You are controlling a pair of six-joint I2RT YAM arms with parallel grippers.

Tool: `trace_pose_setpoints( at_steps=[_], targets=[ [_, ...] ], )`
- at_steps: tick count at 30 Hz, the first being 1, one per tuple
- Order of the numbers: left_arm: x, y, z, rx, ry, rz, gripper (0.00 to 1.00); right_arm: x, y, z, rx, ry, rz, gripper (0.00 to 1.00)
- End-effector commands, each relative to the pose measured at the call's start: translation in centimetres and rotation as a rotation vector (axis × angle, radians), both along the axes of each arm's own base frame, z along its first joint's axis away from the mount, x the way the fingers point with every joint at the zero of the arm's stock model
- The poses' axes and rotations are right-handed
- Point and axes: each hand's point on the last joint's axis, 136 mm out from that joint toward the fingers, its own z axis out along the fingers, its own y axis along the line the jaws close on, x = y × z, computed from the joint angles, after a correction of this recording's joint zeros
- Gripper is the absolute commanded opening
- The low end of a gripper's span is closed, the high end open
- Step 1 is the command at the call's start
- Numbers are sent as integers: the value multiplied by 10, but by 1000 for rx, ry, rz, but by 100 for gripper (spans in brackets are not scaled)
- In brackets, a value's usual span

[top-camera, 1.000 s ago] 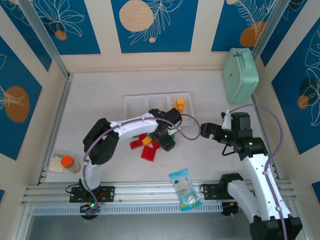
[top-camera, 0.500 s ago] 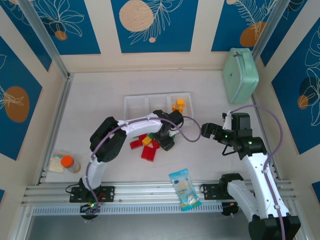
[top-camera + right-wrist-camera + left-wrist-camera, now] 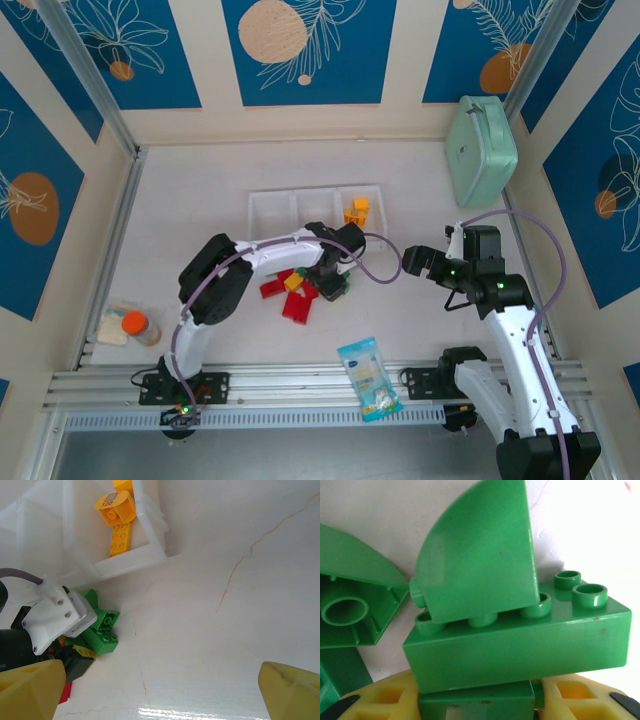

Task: Sort the legos into containers by color
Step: Pick up the lego from the center of the table.

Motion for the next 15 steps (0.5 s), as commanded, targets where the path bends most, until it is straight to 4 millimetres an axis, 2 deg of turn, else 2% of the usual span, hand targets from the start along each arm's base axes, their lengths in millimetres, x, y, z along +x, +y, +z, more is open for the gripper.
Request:
trace_pose_setpoints(
  at_steps=[1,7,12,15],
  targets=[
    [-14,18,3,47,21,21,37,-3,8,8,45,-25,23,99],
    [-8,20,45,-33,-71,48,35,-3,8,12,46,-44,27,99],
    [14,29,82,-59,-204,116,35,-4,4,17,34,-74,11,99],
    [26,30,94,-94,-242,149,35,-4,3,19,35,-90,7,99]
  ],
)
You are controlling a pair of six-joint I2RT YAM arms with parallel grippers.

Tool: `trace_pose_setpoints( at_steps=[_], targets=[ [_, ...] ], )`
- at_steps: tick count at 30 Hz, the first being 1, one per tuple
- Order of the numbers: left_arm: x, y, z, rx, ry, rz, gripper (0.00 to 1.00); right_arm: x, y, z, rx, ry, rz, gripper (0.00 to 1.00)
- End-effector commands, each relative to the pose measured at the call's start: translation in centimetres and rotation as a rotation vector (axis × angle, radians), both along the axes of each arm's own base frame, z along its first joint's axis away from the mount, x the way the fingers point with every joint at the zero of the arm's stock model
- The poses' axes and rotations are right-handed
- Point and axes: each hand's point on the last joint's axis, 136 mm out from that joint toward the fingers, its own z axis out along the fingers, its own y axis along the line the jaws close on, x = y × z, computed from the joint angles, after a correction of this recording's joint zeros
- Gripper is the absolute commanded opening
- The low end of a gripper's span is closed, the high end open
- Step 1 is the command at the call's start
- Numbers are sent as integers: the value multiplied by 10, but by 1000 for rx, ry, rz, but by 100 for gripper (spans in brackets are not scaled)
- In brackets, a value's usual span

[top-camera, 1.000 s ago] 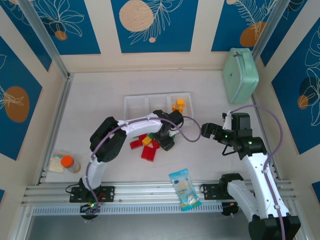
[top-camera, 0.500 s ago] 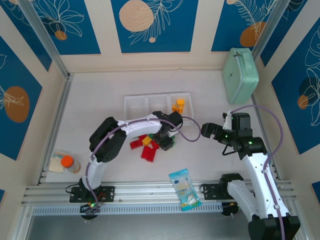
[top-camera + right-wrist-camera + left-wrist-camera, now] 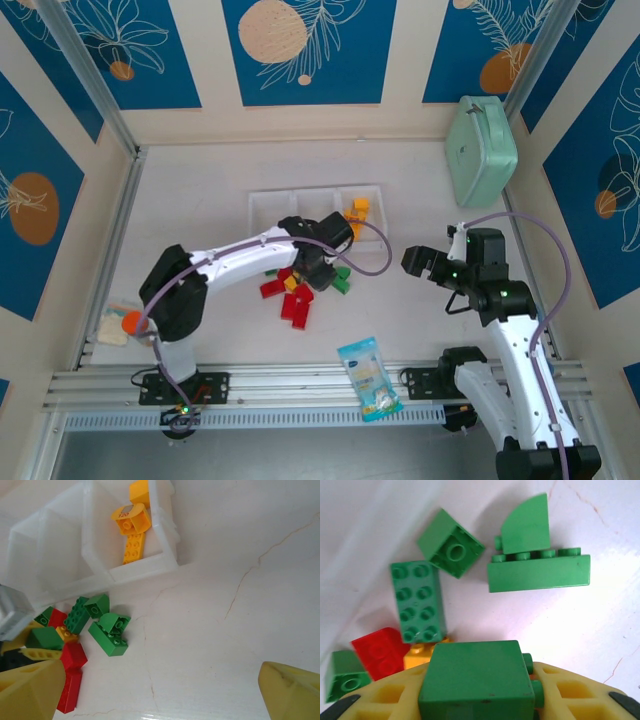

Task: Sort the legos into containers by color
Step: Pick up the lego from the center of the table, then place the lego in the container.

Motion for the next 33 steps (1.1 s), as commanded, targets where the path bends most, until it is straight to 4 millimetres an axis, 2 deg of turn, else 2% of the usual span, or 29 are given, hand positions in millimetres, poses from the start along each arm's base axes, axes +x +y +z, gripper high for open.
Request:
trace_pose_setpoints(
  at_steps=[1,4,7,13,20,23,26,33],
  targets=[
    [21,6,21,-27,-71,66,35,-2,2,5,21,-24,2,99],
    [36,7,28,-41,-82,83,36,-2,2,5,23,-26,2,99],
    [54,7,32,-33,-92,66,41,-3,1,8,17,-34,-1,99],
    [99,8,37,-12,-102,38,41,-6,-6,16,-8,-85,-32,99],
    [134,2,37,-36,-111,7,43,-8,-12,19,-26,-95,-62,99],
    [144,3,33,-49,-102,24,46,-9,-13,21,-29,-102,-62,99],
    [151,4,25,-56,-90,25,57,-9,-13,20,-31,-107,-64,99],
    [163,4,11,-84,-68,50,59,-10,-13,20,-36,-104,-64,99]
  ],
)
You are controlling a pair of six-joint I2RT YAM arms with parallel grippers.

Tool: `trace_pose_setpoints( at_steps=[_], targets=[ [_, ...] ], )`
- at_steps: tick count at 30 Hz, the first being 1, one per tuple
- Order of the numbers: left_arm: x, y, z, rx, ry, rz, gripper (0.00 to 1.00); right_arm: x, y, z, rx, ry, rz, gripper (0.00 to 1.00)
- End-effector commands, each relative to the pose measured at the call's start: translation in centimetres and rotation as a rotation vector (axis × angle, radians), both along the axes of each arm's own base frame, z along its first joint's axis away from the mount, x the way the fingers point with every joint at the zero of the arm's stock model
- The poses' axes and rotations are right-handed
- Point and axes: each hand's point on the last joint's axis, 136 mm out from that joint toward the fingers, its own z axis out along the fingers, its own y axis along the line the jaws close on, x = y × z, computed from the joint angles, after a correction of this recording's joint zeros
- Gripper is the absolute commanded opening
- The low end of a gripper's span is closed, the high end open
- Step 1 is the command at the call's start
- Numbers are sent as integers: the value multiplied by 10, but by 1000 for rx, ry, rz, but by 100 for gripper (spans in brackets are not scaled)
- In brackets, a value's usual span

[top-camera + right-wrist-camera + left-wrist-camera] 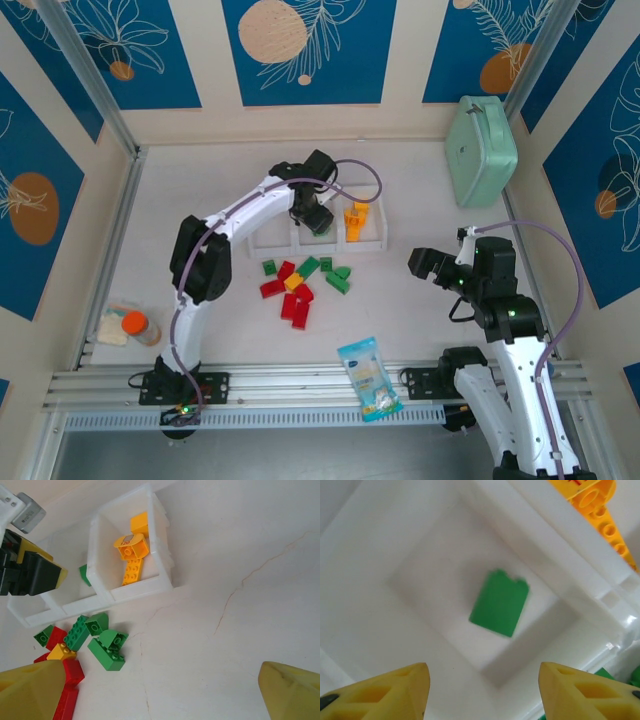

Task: Sort the legos into containers by color
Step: Place the lego in the container, then pick up the lego from the center of the table.

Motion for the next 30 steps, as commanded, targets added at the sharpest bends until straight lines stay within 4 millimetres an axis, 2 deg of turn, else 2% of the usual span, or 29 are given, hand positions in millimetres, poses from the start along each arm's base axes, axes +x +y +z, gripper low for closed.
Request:
trace_pose_setpoints(
  at_steps=[1,6,9,13,16,18,20,24,25,27,30],
  targets=[
    [9,-5,5,-43,-2,-1,59,-3,0,1,0,0,-3,99],
    [7,-2,20,-90,-50,41,68,-2,2,0,3,3,3,99],
    [0,12,31,-118,-92,131,85,-3,5,-1,13,5,20,99],
    [-30,25,41,-174,-55,251,100,-7,12,3,33,11,50,99],
    [-60,27,42,-229,-29,368,99,-9,17,4,56,21,73,99],
    [-78,25,35,-304,6,496,99,-9,20,1,70,30,85,99],
    [-101,11,22,-406,73,616,99,-8,21,-5,79,47,78,99],
    [-138,0,10,-368,-7,786,99,-6,27,-15,87,88,98,100],
    [-146,-8,6,-369,5,814,99,-7,27,-17,72,94,101,100],
    [-156,-28,2,-381,36,837,99,-8,28,-20,54,97,102,99],
    [-161,-46,3,-332,-5,889,99,-14,38,-18,41,87,153,100]
  ],
)
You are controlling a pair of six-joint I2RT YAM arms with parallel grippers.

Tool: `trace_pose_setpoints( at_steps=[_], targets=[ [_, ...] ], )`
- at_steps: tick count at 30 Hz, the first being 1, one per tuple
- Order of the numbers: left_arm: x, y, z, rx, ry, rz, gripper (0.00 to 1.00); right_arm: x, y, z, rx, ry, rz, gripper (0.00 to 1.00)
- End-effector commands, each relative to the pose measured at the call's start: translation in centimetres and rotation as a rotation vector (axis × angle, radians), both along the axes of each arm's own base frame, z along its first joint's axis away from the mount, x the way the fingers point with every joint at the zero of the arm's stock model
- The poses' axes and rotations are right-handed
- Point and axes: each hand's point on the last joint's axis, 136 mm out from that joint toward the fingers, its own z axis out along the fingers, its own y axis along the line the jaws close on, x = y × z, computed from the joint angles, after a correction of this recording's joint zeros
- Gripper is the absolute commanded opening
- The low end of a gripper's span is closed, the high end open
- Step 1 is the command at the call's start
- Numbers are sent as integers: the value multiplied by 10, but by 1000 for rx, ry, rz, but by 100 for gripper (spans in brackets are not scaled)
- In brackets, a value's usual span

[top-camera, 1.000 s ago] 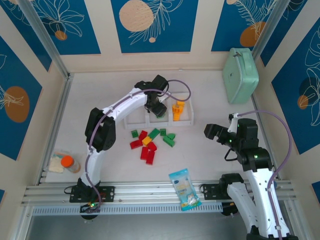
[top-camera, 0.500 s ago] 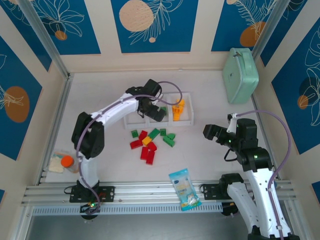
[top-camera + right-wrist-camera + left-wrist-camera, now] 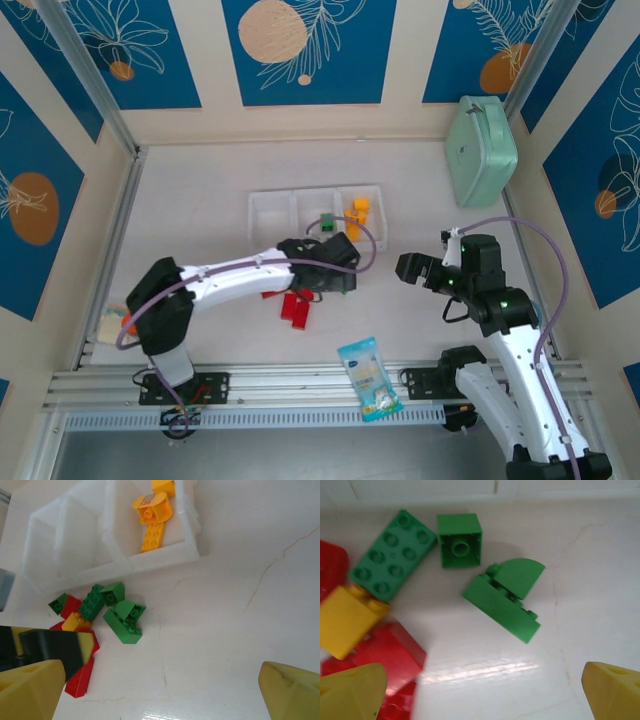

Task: Sort the legos into containers by color
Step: Pick up the lego from the center of the table.

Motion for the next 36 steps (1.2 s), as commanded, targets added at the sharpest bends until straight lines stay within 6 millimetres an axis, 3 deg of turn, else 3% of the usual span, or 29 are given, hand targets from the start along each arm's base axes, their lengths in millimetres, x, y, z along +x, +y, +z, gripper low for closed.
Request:
trace_pose_setpoints(
  at_steps=[1,7,12,20,23,29,36],
  targets=[
    [12,-5,6,26,-32,225,99,-7,7,-2,-15,-4,34,100],
    [14,-4,-4,194,29,337,99,-14,3,6,-92,-65,34,99],
    [13,-13,-25,163,62,377,99,-23,-8,20,-99,-160,-21,99],
    [7,-14,-57,156,106,447,91,-31,-27,38,-81,-310,-109,99],
    [6,-12,-66,146,104,459,86,-32,-26,39,-73,-318,-102,99],
    [8,-29,-81,61,113,412,62,-33,-8,36,-59,-310,-9,99],
    [5,-26,-89,88,124,403,59,-36,-7,34,-74,-305,2,99]
  ],
)
